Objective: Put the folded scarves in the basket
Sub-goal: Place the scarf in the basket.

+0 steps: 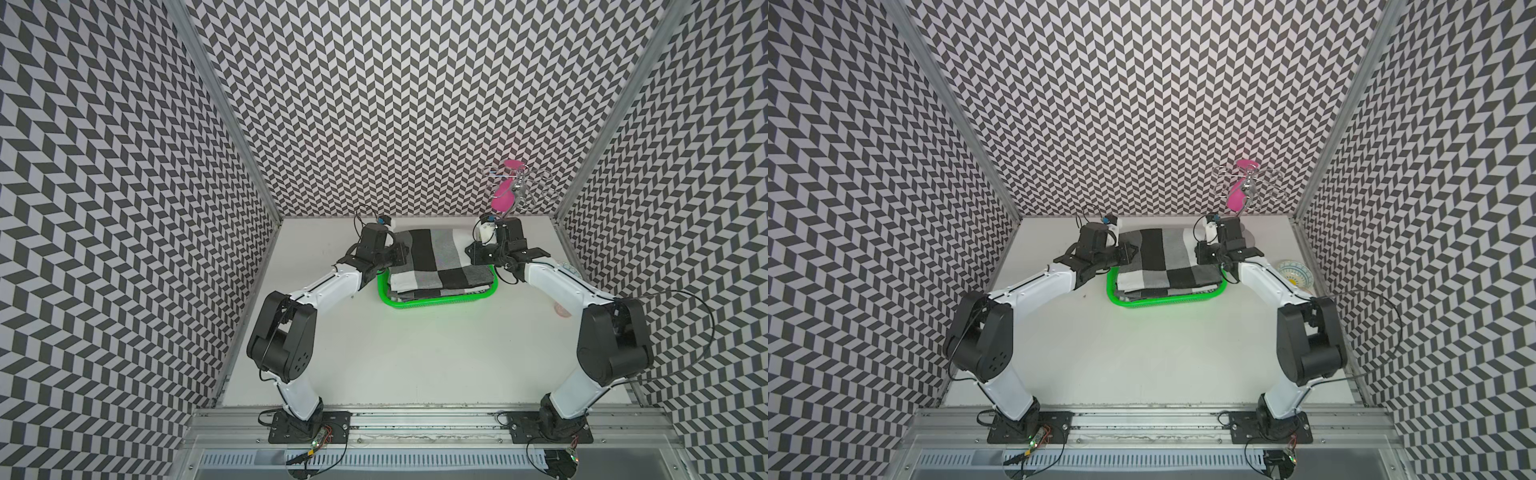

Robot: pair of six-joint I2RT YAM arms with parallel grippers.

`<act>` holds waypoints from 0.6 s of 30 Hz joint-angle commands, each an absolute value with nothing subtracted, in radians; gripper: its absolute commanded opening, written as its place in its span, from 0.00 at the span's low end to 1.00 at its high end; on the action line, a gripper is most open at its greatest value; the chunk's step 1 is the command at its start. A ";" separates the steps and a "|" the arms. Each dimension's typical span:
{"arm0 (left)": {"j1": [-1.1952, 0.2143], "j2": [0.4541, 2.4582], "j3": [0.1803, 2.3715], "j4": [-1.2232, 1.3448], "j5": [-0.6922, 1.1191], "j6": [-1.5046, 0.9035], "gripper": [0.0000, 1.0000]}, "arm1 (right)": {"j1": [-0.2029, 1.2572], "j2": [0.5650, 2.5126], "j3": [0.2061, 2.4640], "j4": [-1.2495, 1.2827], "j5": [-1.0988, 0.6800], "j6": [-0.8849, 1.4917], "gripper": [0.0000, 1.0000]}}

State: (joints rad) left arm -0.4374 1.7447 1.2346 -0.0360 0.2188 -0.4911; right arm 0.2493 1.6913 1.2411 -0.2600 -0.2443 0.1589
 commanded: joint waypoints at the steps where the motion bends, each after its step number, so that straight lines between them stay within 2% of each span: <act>1: -0.419 1.756 1.263 0.009 0.205 -0.497 0.05 | 0.239 1.704 1.244 -0.214 -0.258 0.145 0.25; 5: -0.405 1.769 1.265 -0.011 0.203 -0.507 0.07 | 0.234 1.701 1.238 -0.215 -0.268 0.147 0.29; 8: -0.405 1.770 1.265 -0.026 0.199 -0.509 0.08 | 0.233 1.700 1.242 -0.223 -0.257 0.147 0.43; 11: -0.403 1.770 1.261 -0.043 0.197 -0.508 0.17 | 0.224 1.697 1.246 -0.240 -0.249 0.150 0.51; 13: -0.401 1.762 1.256 -0.055 0.185 -0.512 0.25 | 0.220 1.684 1.240 -0.244 -0.235 0.157 0.53; 18: -0.402 1.726 1.253 -0.062 0.176 -0.512 0.31 | 0.212 1.652 1.243 -0.275 -0.168 0.173 0.56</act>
State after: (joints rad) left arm -0.4114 1.7645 1.2346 -0.0483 0.2028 -0.5163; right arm 0.2203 1.6947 1.2407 -0.2691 -0.2264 0.1604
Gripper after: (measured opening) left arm 0.306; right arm 0.556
